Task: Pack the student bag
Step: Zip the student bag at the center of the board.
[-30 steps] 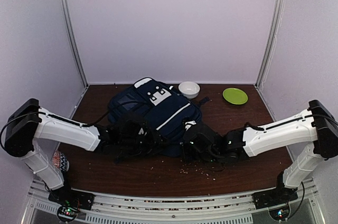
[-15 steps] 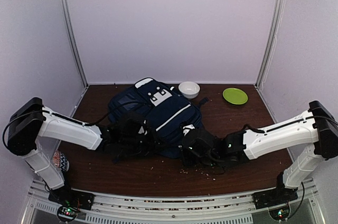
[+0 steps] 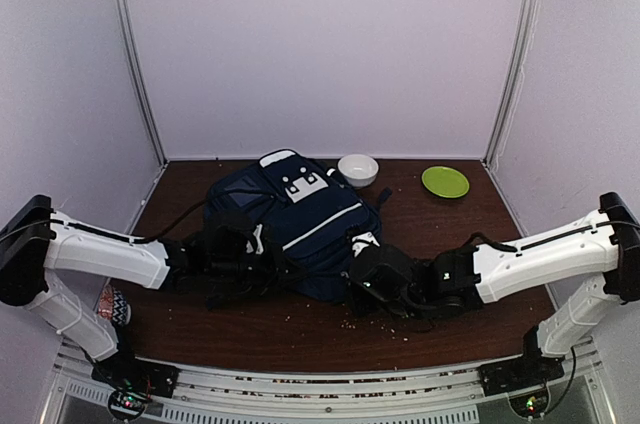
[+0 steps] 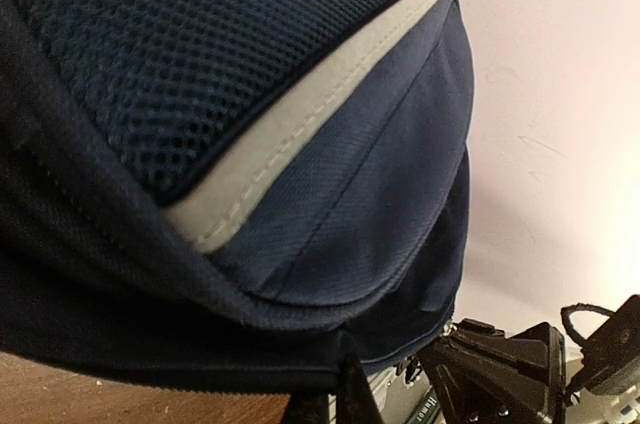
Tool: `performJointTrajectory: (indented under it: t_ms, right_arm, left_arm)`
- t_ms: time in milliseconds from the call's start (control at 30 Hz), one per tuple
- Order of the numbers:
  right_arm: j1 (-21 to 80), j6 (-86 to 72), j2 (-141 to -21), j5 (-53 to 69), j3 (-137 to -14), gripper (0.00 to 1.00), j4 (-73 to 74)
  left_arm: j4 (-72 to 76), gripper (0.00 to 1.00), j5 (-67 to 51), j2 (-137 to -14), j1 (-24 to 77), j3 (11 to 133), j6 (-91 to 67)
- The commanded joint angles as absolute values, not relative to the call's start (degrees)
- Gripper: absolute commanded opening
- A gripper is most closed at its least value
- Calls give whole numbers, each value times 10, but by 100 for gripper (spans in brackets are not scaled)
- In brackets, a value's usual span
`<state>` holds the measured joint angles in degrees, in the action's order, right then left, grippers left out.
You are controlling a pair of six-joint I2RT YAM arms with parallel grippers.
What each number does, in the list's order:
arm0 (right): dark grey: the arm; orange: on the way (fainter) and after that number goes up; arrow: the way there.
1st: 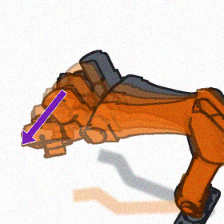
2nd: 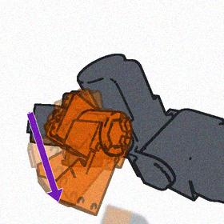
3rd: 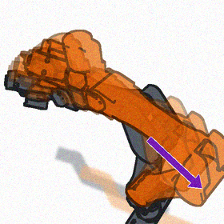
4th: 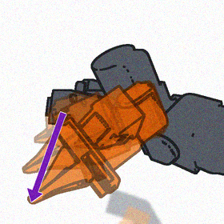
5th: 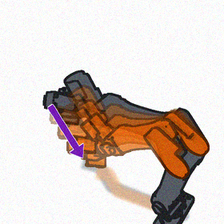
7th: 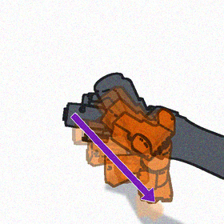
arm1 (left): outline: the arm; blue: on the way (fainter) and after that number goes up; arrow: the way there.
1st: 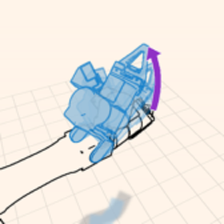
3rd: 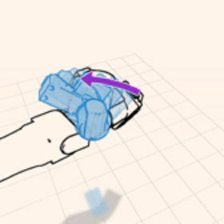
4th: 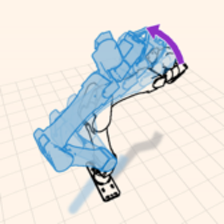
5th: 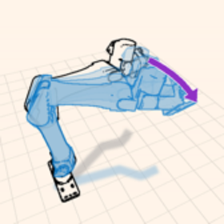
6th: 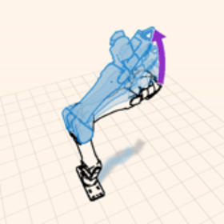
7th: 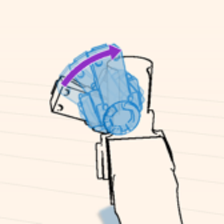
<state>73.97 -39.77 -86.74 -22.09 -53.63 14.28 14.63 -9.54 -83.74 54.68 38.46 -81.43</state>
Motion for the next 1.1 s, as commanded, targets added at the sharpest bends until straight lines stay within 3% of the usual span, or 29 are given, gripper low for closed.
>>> performJointTrajectory:
  t_ms: [0, 433, 800, 1067]
  right_arm:
    - [730, -425, -836, -299, -529, 0, 241]
    - [658, -463, -846, -297, -498, 0, 213]
    - [633, -466, -886, -246, -512, 0, 165]
    - [632, -456, -924, -214, -541, 0, 137]
  left_arm:
    - [111, 0, -22, -797, 514, 357, -781]
    - [61, 0, 4, -676, 480, 273, -769]
    - [-20, 0, -2, -540, 360, 219, -726]
    - [-30, 0, -59, -541, 245, 231, -662]
